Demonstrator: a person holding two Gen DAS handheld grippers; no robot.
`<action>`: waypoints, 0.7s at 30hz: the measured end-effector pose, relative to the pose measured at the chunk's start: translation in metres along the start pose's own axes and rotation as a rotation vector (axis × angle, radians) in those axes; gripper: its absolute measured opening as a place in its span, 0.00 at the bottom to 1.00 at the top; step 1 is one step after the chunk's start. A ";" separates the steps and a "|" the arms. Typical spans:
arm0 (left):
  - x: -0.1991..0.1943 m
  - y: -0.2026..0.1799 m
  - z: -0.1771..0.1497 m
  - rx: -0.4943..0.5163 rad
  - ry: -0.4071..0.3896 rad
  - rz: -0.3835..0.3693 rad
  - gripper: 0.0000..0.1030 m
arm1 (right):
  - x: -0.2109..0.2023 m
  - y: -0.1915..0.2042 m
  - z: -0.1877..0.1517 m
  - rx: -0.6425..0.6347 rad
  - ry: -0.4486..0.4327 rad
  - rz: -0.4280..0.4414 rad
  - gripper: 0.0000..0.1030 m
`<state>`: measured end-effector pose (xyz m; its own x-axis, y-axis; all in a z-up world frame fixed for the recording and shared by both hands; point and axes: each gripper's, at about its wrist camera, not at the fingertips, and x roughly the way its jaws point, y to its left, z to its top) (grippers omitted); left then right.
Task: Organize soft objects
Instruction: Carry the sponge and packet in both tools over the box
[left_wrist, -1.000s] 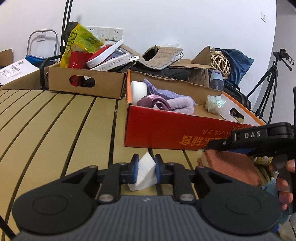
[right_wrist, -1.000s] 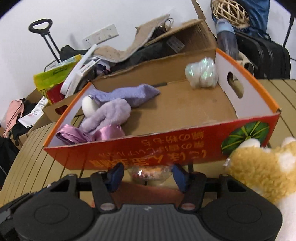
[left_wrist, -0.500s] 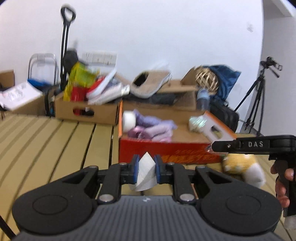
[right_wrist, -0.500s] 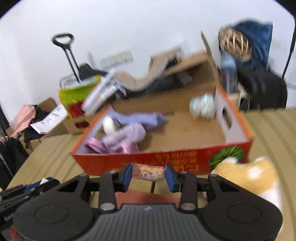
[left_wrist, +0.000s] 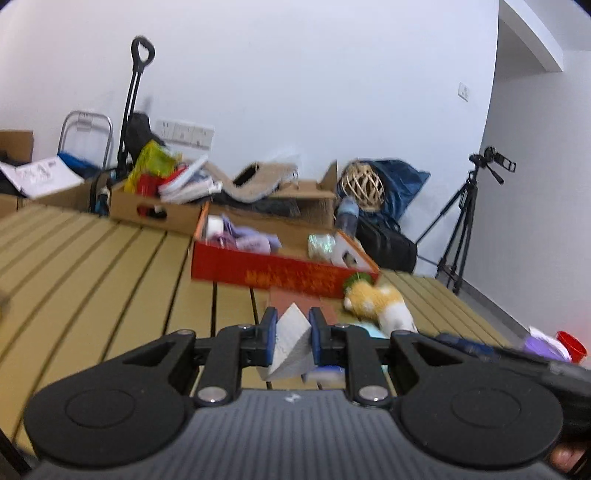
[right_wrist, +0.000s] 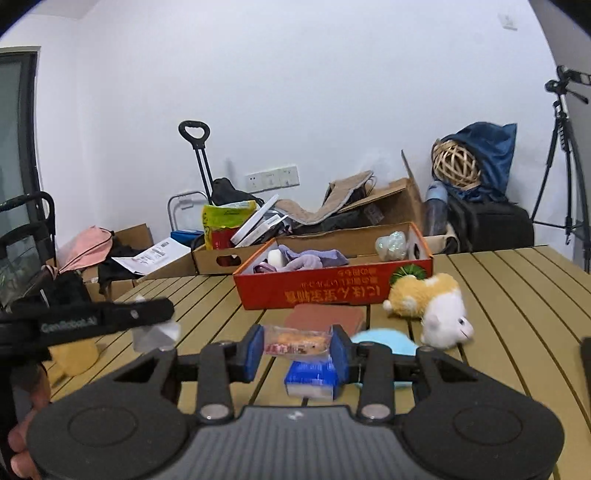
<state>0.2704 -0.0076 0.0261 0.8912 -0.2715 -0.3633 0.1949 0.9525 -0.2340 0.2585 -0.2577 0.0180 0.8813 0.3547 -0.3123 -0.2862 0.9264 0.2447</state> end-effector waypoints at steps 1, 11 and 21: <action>0.000 -0.003 -0.006 0.018 0.012 0.004 0.18 | -0.006 0.000 -0.004 0.006 -0.009 0.002 0.37; 0.009 -0.014 -0.024 0.111 0.058 0.045 0.18 | 0.008 -0.007 -0.021 0.008 0.039 -0.014 0.37; 0.020 -0.009 -0.016 0.079 0.108 0.009 0.19 | 0.016 -0.007 -0.016 0.063 0.058 0.049 0.37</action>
<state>0.2796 -0.0237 0.0071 0.8448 -0.2723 -0.4606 0.2228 0.9616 -0.1600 0.2684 -0.2562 -0.0036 0.8429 0.4077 -0.3511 -0.3023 0.8987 0.3177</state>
